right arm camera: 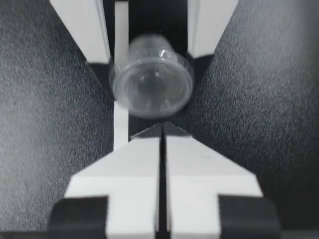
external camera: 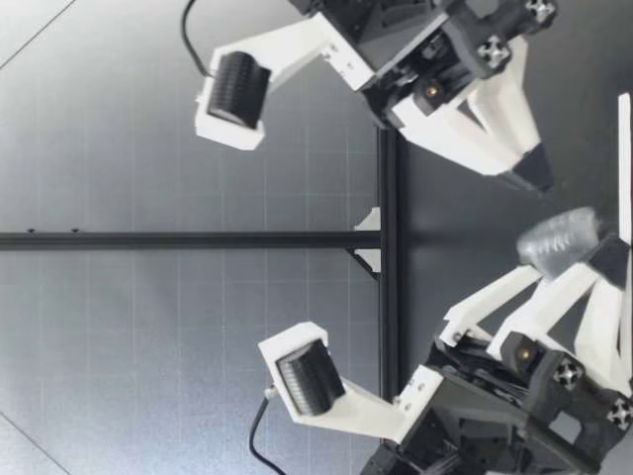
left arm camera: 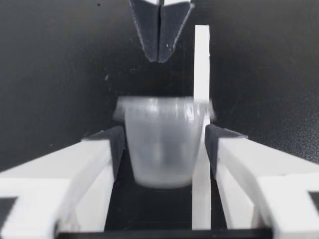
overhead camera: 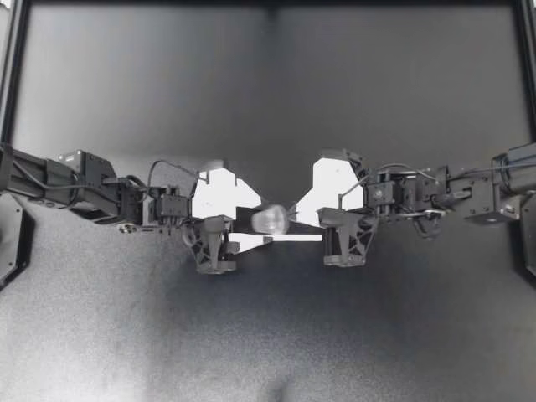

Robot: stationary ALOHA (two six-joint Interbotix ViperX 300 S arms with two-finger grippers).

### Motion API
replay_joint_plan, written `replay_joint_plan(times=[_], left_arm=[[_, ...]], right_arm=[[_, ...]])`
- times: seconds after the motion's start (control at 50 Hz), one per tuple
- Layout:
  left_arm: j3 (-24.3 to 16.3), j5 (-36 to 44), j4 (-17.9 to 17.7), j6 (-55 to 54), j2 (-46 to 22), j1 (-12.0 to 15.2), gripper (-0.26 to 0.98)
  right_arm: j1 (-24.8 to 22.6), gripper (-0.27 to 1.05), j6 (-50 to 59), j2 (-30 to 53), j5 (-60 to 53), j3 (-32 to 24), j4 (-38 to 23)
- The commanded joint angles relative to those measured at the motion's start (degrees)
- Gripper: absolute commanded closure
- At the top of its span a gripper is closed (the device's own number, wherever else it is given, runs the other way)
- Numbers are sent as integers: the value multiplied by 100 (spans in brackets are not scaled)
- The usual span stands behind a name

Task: Pick up the plastic cup and open its lid.

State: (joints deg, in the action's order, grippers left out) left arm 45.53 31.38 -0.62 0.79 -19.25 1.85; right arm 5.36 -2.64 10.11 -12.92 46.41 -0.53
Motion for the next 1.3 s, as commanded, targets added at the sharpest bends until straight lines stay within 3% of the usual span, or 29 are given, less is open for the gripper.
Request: replay_joint_plan(times=[0.0, 0.36, 0.64, 0.84, 1.04, 1.28], left_arm=[[-79, 44, -9, 9, 88, 26, 18], [-123, -35, -9, -18, 62, 26, 19], [-114, -35, -9, -26, 88, 26, 40], [-105, -35, -9, -53, 141, 26, 45], [-79, 211, -9, -88, 325, 18, 45], [114, 1389, -9, -185, 694, 0, 45]], right_arm=[[53, 96, 18, -62, 62, -97, 0], [62, 96, 18, -35, 70, -158, 0], [53, 96, 35, -53, 70, -132, 0], [53, 96, 53, -246, 53, -44, 0], [53, 96, 62, -1274, -246, 290, 9], [44, 96, -53, -2821, -1986, 1230, -26]])
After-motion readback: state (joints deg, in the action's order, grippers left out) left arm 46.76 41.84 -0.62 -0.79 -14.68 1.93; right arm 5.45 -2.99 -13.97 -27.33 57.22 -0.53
